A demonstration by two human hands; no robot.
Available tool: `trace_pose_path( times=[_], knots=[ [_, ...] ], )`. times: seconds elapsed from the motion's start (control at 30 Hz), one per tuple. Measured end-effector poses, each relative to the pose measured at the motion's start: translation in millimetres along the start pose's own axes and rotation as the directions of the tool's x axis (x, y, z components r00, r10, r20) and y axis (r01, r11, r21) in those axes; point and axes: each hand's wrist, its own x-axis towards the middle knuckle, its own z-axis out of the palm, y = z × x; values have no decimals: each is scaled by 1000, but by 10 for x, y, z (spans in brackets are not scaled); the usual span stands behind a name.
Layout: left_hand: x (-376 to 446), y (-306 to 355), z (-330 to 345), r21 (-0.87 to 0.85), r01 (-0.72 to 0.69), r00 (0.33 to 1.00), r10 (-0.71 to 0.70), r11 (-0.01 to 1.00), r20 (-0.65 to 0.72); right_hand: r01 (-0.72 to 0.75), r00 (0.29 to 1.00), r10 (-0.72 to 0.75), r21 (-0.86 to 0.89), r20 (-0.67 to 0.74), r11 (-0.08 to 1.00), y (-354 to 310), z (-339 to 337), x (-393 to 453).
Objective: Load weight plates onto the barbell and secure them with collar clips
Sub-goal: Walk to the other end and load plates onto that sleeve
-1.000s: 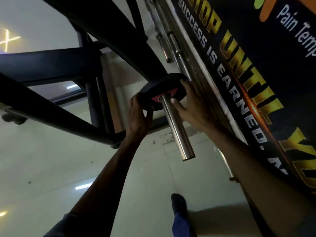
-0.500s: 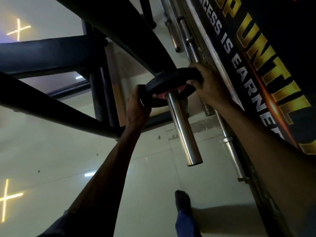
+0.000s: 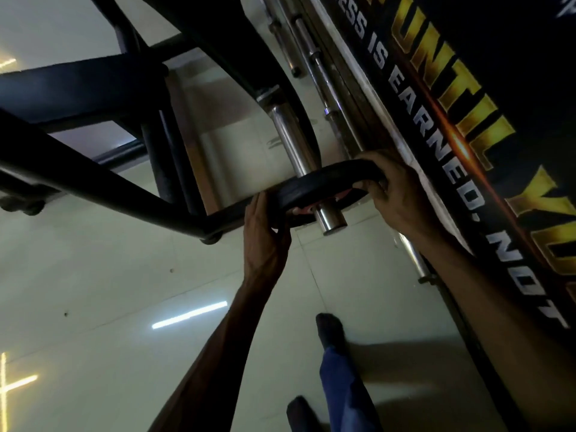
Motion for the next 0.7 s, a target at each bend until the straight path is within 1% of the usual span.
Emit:
trace_pose_path(
  times=[0.07,0.2,0.33,0.43,0.6,0.7],
  knots=[
    [-255,39,-9,-1,-15,1000,15,1000,15,-33,999,34,13,-35,999,-35,-26,-309],
    [-689,140,-63,-39,-82,997,82,996,-4,-107,990,114,90,-80,990,-113,-69,-861],
    [-1123,126,-381,-76,-99,995,101,992,27,-78,988,96,141,-124,987,-339,-47,-1373],
    [-1466,208,-870,-74,-81,996,83,994,24,-42,987,67,169,-149,985,-715,-32,-1684],
    [-2015,446,-1924,-132,-136,989,126,982,-82,84,986,-51,209,-160,974,-1633,-2,-2114],
    [-2291,545,-2533,-126,-127,984,109,984,-143,146,983,-114,237,-142,960,-2206,33,-2275]
  ],
)
